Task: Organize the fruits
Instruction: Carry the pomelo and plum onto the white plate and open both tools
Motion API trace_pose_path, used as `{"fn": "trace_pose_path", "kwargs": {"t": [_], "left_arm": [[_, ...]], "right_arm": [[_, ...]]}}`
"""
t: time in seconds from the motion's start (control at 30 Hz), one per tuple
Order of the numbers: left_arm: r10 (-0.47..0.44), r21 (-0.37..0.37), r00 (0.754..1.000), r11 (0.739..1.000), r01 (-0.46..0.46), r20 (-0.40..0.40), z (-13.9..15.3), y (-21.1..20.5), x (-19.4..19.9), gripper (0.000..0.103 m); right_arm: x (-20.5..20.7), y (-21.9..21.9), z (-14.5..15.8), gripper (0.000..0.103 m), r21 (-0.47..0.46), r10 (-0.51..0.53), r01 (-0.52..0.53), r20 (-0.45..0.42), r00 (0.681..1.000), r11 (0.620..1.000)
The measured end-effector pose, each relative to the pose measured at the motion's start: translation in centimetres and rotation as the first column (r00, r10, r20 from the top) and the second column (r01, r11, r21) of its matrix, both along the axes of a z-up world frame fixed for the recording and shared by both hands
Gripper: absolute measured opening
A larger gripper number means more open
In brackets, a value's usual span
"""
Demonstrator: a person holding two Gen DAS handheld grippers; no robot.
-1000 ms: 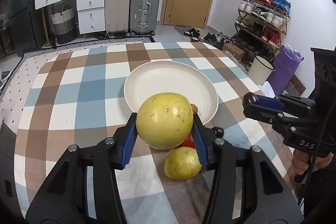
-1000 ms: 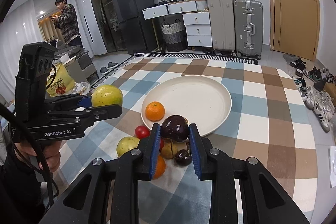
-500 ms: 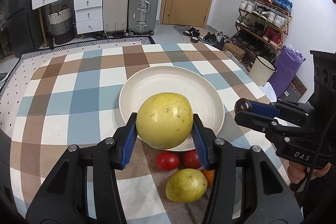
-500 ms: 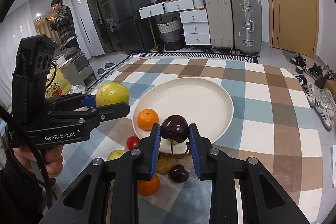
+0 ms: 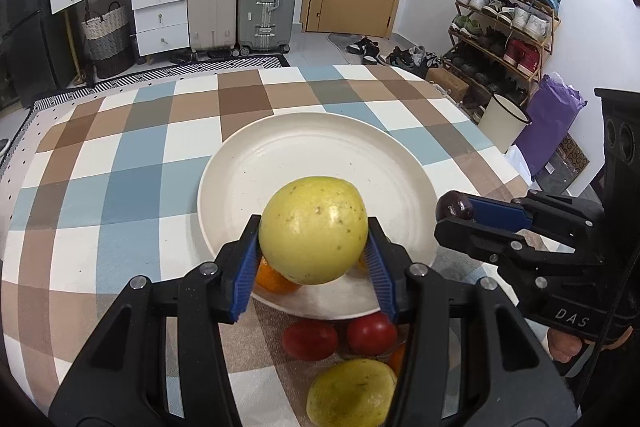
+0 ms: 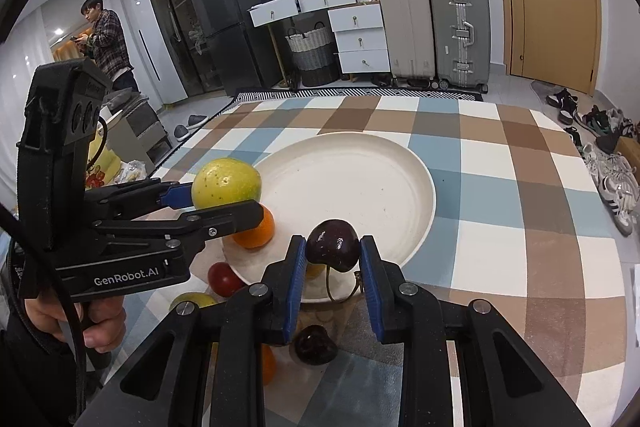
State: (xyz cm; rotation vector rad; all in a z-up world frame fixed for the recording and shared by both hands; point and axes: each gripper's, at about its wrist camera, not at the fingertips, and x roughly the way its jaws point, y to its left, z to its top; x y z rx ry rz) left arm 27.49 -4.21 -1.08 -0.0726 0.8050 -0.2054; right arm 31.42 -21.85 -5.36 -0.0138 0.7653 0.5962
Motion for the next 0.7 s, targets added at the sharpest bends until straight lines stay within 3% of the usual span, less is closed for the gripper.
{"fn": "trace_pose_path", "kwargs": {"t": [0.7], "left_arm": [[-0.012,0.021,0.999,1.000,0.012,-0.030,-1.7,-1.0,2.6,0.047]], "right_arm": [[2.1,0.3,-2.2,0.027,-0.027,-0.022,0.020,-0.046,0.999,0.999]]}}
